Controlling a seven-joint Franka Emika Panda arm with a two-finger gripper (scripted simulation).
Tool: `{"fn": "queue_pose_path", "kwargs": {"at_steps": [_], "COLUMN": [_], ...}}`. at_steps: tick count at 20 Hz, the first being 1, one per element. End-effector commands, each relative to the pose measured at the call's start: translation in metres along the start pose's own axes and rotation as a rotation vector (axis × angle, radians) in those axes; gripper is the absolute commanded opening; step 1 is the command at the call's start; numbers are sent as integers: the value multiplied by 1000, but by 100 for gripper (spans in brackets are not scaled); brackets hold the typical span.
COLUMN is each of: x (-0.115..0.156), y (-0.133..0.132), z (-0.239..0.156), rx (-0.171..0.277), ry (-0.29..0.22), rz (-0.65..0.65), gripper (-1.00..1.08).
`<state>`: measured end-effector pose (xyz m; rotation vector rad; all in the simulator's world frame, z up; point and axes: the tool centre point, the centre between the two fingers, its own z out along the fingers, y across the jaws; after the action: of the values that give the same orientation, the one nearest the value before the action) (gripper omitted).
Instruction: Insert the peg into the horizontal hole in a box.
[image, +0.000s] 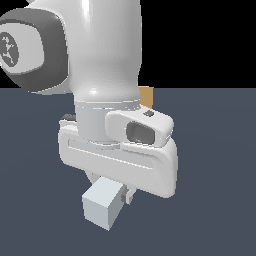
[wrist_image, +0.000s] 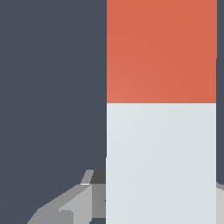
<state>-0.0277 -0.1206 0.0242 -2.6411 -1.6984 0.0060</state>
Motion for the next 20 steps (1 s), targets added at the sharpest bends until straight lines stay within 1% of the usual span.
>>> {"fn": "queue_pose_path", "kwargs": {"at_steps": [1,4,6,11,15,18,20], "x": [15,40,62,134,182,209,221], "y": [3,7,9,6,-4,-12,-17], "z": [-6,-14,-21,-43,-58,-66,-70], "rx": [-4,-4,-5,-5,-5,-5,-5], "ry": [1,1,0,-1,0,0,1], "rz": [-34,-97,-153,-331,-454,-524,-555], "gripper": [-100,-100,-100,-100,-100,-100,-100]}}
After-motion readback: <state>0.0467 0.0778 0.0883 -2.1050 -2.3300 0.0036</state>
